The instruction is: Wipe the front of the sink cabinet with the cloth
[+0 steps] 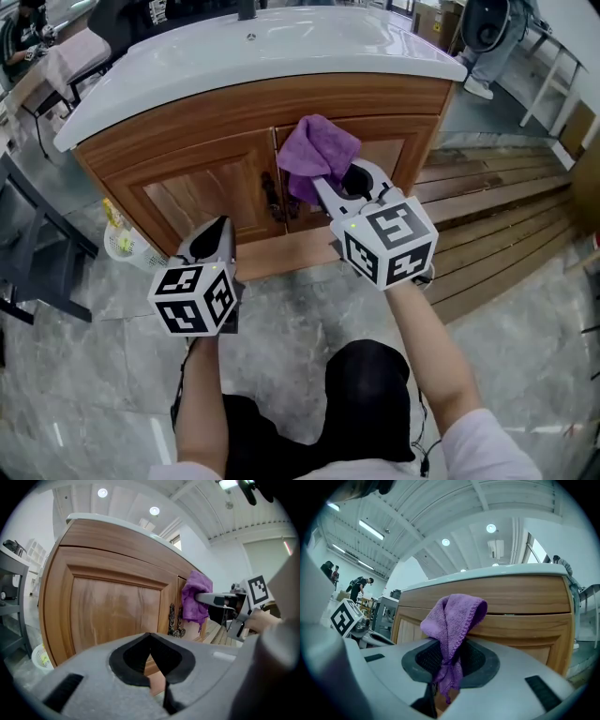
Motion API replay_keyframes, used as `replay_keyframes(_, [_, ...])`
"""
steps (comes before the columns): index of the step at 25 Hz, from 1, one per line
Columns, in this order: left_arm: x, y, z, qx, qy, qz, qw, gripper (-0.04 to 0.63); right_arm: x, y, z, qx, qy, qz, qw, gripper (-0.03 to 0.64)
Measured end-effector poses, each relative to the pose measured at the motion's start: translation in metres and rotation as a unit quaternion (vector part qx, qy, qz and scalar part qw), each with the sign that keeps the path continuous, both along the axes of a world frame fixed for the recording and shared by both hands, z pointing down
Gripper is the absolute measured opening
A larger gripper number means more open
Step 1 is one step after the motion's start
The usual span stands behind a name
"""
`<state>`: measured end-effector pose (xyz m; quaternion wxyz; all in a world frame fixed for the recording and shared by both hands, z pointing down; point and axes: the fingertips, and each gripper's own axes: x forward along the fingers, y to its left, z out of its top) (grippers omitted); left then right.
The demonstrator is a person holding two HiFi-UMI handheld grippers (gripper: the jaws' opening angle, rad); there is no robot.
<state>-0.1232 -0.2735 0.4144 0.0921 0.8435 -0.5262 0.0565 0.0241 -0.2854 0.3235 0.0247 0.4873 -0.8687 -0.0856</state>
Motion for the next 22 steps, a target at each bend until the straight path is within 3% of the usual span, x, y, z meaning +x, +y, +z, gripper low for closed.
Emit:
replay_keyframes(9, [0.023, -0.007, 0.002, 0.004, 0.002, 0.017, 0.9998, 0.003, 0.087, -0.007, 0.004, 0.002, 0.018, 0.083, 0.996, 0.075])
replay_keyframes(22, [0.061, -0.007, 0.004, 0.013, 0.001, 0.058, 0.9982, 0.003, 0.191, -0.010, 0.009, -0.010, 0.021, 0.192, 0.981, 0.077])
